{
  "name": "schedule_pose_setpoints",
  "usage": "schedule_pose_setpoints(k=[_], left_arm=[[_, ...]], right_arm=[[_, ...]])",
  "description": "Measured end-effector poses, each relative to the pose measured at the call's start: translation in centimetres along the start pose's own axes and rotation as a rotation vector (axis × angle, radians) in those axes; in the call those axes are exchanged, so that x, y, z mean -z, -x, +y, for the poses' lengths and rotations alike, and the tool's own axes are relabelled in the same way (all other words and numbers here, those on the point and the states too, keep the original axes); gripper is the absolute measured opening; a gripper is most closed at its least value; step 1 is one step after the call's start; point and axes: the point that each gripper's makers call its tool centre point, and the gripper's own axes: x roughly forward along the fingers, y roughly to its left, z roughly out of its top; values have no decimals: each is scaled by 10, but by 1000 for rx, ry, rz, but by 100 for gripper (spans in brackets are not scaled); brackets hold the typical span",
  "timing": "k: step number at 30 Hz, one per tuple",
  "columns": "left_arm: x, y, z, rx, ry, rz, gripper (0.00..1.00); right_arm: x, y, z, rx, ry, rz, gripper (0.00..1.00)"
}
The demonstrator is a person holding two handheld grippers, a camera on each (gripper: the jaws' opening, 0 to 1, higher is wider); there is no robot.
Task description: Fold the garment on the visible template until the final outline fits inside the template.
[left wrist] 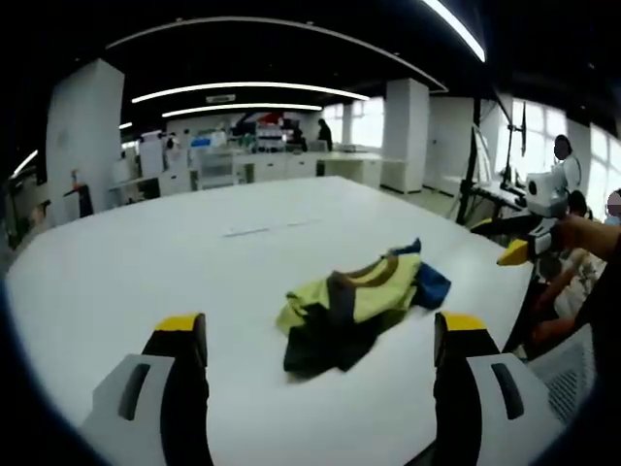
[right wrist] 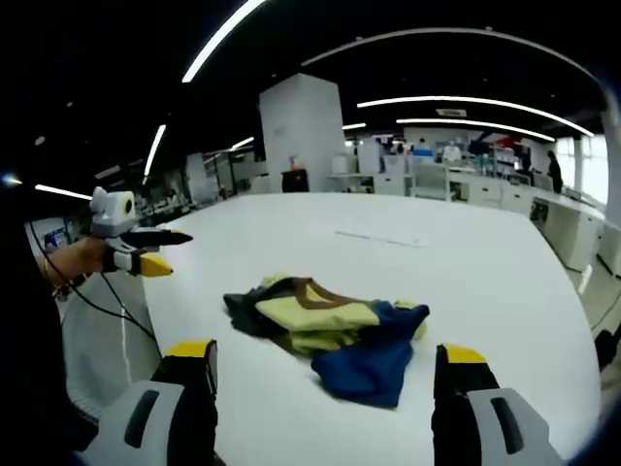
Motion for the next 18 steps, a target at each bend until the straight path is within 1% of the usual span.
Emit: schedule_pose_setpoints(k=[18], left_arm=[[1,2,-2,15,-1,6,92]], right_arm=[[3,5,-1,8,4,10,88]])
